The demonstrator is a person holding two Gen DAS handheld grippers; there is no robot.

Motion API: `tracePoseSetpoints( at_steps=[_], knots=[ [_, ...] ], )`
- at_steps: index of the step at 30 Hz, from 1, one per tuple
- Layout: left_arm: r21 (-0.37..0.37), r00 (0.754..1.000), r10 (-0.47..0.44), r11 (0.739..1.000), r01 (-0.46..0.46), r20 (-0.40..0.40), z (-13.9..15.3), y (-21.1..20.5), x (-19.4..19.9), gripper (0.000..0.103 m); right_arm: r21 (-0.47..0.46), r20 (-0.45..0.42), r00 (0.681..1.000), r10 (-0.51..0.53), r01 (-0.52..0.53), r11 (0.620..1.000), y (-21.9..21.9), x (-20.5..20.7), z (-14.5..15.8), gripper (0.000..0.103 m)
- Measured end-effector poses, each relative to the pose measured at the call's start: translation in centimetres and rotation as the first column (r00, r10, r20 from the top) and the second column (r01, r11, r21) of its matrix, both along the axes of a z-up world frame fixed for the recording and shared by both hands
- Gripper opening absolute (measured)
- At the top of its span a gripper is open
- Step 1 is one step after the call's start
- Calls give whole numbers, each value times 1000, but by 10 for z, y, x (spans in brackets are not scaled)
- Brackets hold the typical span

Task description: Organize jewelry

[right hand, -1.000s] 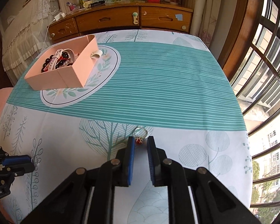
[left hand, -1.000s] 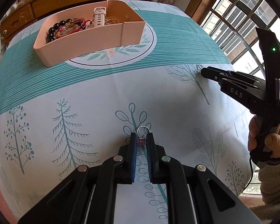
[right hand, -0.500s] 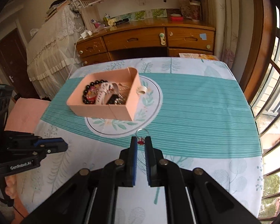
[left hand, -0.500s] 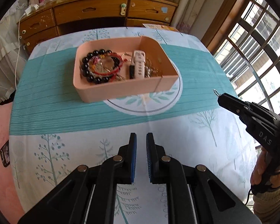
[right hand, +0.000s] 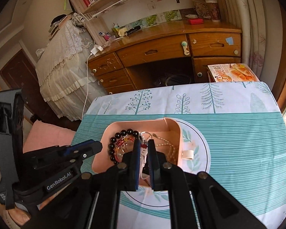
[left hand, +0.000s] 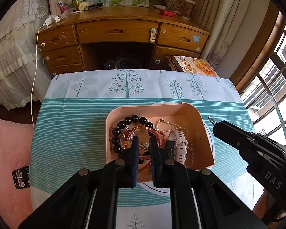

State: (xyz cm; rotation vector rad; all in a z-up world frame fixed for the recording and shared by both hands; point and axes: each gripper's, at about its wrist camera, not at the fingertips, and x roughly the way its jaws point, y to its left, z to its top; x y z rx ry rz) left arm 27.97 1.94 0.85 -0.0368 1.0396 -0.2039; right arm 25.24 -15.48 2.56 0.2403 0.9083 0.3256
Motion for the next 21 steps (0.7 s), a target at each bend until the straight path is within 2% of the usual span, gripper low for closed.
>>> tracePoseSetpoints(
  at_steps=[1,2,3,5,12,21],
  knots=[
    [3,1000,0,1000,0,-7,-3,0,3,20,-13,-6,1000,6,-6,1000,4,3,-3,8],
    [10,1000,7,1000,-7,-9,-7,0,5,32,-26,-17,1000,9,-10,1000,7,7,-5,8],
    [20,1000,15,1000,-15,-12,-10,0,7,55,-36,-37,999,5,-7,999,8,10,-8,8],
    [36,999,40,999,-40,-20,-15,2,8,85,-28,-91,996,1,-4,1000,8,17,-15,8],
    [35,999,8,999,-6,-53,-22,6,-7,86,-29,-105,994,3,-7,1000,-2,0,-18,9],
    [71,984,-167,983,171,-65,-37,-5,-85,86,-53,-105,994,29,-34,998,-20,-67,-21,9]
  ],
)
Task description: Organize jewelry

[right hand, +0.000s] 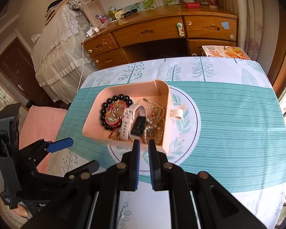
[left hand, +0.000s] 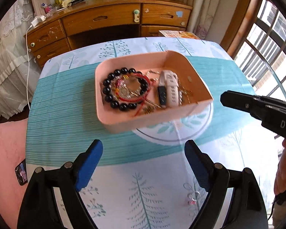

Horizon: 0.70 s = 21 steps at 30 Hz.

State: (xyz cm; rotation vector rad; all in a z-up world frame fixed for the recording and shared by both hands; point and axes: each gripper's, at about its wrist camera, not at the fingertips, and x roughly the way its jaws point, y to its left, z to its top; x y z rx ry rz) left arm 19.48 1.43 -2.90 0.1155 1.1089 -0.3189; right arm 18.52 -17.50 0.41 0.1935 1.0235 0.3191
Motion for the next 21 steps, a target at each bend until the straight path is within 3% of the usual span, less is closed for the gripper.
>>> tracePoseSetpoints(
  at_steps=[4,6,10,14,16,18,21],
  knots=[
    [-4,997,-80,997,80,-14,-9,-10,-37,86,-16,-35,999,-23,22,1000,-7,-33,-10,12],
    [-7,993,-116,993,116,-15,-13,-15,-54,86,-25,-35,999,-31,30,999,-8,-50,-12,31],
    [-36,977,-214,976,213,-9,-17,-27,-85,86,-38,-9,1000,-28,27,999,-4,-83,-15,32],
    [-2,955,-298,955,298,10,-25,-39,-106,84,-36,1,999,-44,44,998,-3,-107,-26,32],
    [0,946,-325,946,325,-6,-31,-42,-110,73,-17,-1,998,-55,55,998,-5,-114,-32,32],
    [-1,941,-335,942,335,-40,-39,-45,-109,51,-5,0,998,-64,64,998,-7,-118,-38,32],
    [5,940,-340,940,340,-33,-44,-45,-106,42,17,-17,997,-76,76,997,-13,-120,-47,32]
  ],
)
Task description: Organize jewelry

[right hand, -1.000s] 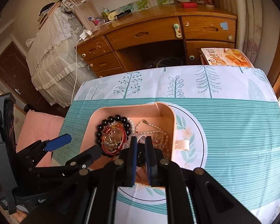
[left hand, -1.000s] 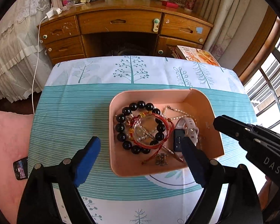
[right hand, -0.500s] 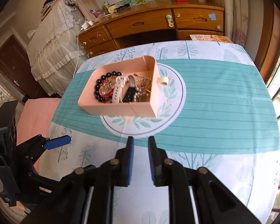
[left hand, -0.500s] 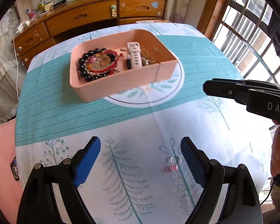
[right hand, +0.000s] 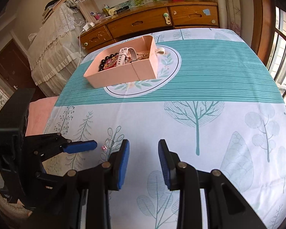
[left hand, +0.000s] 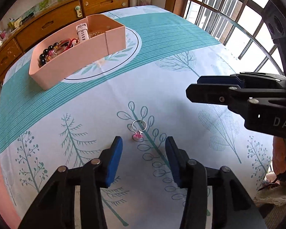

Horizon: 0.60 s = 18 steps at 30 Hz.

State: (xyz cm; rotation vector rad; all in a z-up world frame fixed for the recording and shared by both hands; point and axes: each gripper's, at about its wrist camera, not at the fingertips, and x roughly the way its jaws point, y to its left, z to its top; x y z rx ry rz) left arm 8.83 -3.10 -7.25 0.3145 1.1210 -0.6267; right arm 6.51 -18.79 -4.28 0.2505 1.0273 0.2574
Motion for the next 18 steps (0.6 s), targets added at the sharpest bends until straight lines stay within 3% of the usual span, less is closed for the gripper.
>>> tracePoseSetpoints(
  at_steps=[13,15,18],
  knots=[
    [36,998,-47,998,46,41,-1,-12,4,21,46,-8,1000,-9,10,999,-6,-1,-11,32],
    [41,998,-55,998,53,41,-1,-14,5,11,48,-11,1000,-11,11,999,-6,-1,-12,32],
    [48,997,-60,997,58,40,-1,-21,6,8,52,-14,1000,-14,15,999,-7,-1,-14,32]
  ],
)
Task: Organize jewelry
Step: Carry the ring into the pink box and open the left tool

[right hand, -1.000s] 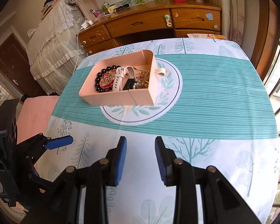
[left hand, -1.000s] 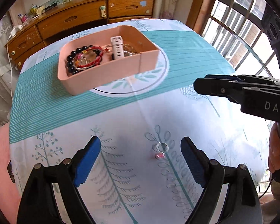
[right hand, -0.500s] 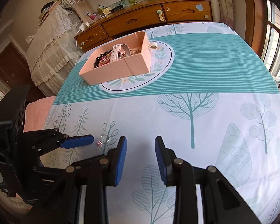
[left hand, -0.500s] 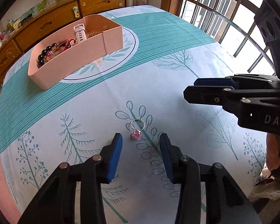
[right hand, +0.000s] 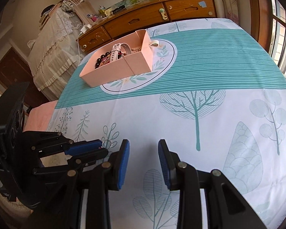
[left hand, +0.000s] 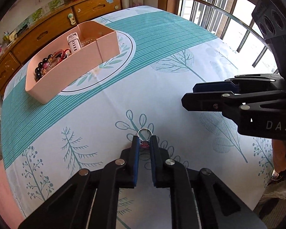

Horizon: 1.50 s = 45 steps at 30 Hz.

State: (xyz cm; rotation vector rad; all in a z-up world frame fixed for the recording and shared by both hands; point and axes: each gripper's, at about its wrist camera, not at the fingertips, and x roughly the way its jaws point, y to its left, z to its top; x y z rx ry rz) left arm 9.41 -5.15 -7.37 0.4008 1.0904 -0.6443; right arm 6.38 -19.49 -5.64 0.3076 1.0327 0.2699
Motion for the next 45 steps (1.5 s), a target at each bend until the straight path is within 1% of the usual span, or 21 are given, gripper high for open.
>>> tracePoseSetpoints(
  at_steps=[7,11,18,22,27,30,32,35,36,39,41,42,43,44,45],
  knots=[
    [-1,1000,19,1000,-19,6,2,5,-1,8,7,12,1000,4,-5,1000,-1,0,1,32],
    [-14,999,38,999,-38,18,8,7,-1,8,11,17,1000,11,-11,1000,0,0,3,32],
    [-49,996,75,996,-73,57,33,13,4,8,21,30,999,28,-28,999,5,7,10,32],
    [-66,988,119,991,-113,100,53,21,15,8,23,55,998,32,-33,999,7,19,24,32],
    [-107,966,209,975,-194,153,89,35,50,8,4,98,994,50,-50,999,10,47,49,32],
    [-128,952,261,962,-242,162,102,41,79,8,9,121,991,49,-51,999,11,71,62,32],
    [-140,941,300,950,-280,155,106,44,99,8,6,129,990,51,-52,999,14,88,68,32],
    [-148,926,349,933,-329,140,105,49,130,8,2,119,991,55,-56,998,22,115,72,32],
    [-153,923,364,926,-345,123,102,50,141,8,-7,115,992,56,-55,998,26,123,72,32],
    [-158,911,407,906,-393,71,86,53,169,8,-62,108,992,62,-56,996,38,147,73,32],
    [-158,899,434,893,-421,59,77,55,182,8,-86,97,993,67,-59,995,44,160,70,32],
    [-161,893,447,886,-434,53,73,56,188,10,-105,88,994,67,-58,993,47,165,68,32],
    [-172,887,461,877,-448,37,69,57,192,14,-131,78,995,66,-55,990,49,170,65,32],
    [-185,881,473,867,-463,14,65,60,195,34,-148,69,995,69,-59,987,52,174,61,32],
    [-194,872,490,855,-482,-4,61,63,199,64,-155,55,996,77,-67,986,53,177,57,32]
  ],
)
